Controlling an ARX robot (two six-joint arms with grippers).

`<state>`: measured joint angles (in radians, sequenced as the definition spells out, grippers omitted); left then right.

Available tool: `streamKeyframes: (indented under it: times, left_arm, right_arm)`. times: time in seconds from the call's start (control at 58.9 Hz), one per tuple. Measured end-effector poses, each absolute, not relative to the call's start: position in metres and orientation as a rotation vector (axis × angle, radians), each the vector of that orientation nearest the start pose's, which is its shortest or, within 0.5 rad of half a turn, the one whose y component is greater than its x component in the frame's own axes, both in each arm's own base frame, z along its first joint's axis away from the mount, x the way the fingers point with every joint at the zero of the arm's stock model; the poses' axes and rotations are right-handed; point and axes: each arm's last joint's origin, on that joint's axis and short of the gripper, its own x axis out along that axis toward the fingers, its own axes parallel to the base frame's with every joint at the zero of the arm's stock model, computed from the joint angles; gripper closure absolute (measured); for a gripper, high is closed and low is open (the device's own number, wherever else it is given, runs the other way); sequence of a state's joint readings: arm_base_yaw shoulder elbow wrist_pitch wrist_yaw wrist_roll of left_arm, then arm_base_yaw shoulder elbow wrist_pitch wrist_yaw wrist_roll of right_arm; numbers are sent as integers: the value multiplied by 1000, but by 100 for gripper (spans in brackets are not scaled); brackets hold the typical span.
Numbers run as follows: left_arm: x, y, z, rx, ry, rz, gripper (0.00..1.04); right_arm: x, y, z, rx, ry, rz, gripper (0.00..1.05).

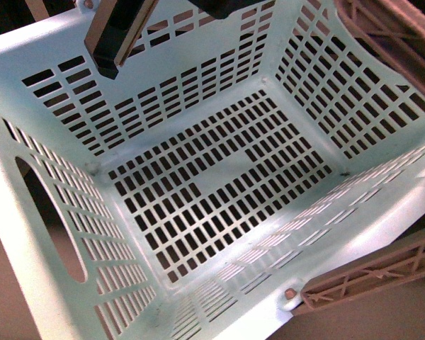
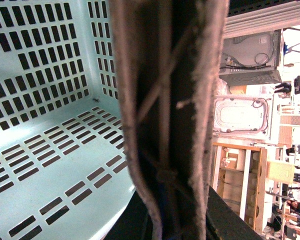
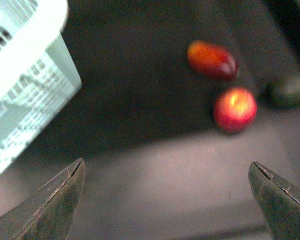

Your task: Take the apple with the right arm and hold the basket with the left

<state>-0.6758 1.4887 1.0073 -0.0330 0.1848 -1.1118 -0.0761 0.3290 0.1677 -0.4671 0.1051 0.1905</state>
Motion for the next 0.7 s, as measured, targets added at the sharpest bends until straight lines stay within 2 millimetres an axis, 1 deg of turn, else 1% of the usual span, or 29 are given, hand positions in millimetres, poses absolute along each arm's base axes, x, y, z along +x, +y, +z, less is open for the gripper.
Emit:
streamKeyframes:
  times: [0.034, 0.102, 0.187, 0.221, 0.255, 0.305, 0.356, 0.441, 0.475, 0.577, 0.645, 0.696]
  left_arm:
    - [252, -209, 259, -889, 915, -461, 97]
    - [252, -209, 259, -889, 913, -457, 97]
    - [252, -209, 259, -888, 910, -455, 97]
    - [252, -209, 259, -888, 910, -456, 97]
    - [252, -208, 259, -890, 910, -454, 97]
    - [252, -208, 259, -889, 909, -453, 97]
    - [252, -208, 259, -889, 909, -454, 97]
    - [252, -208, 259, -888, 909, -455, 97]
    - [252, -208, 259, -889, 910, -456, 97]
    - [252, -208, 259, -889, 913, -458, 97]
    - [252, -208, 259, -889, 912, -457, 97]
    - [252, -208, 259, -889, 911, -457, 97]
  right_arm:
    - [102, -18, 146, 204, 646, -273, 9]
    - [111, -34, 145, 219, 629, -328, 9]
    - [124, -53, 139, 190, 620, -398, 9]
    - [128, -59, 137, 173, 624, -411, 9]
    - [135, -69, 131, 152, 631, -439, 9]
    - [148, -83, 118, 133, 657, -464, 9]
    - [158, -91, 109, 123, 678, -470, 9]
    - [179, -107, 88, 120, 715, -477, 9]
    - [184, -110, 82, 122, 726, -480, 9]
    - [201, -123, 52, 134, 790, -502, 9]
    - [211, -130, 24, 153, 872, -520, 9]
    - [214, -133, 14, 162, 901, -528, 9]
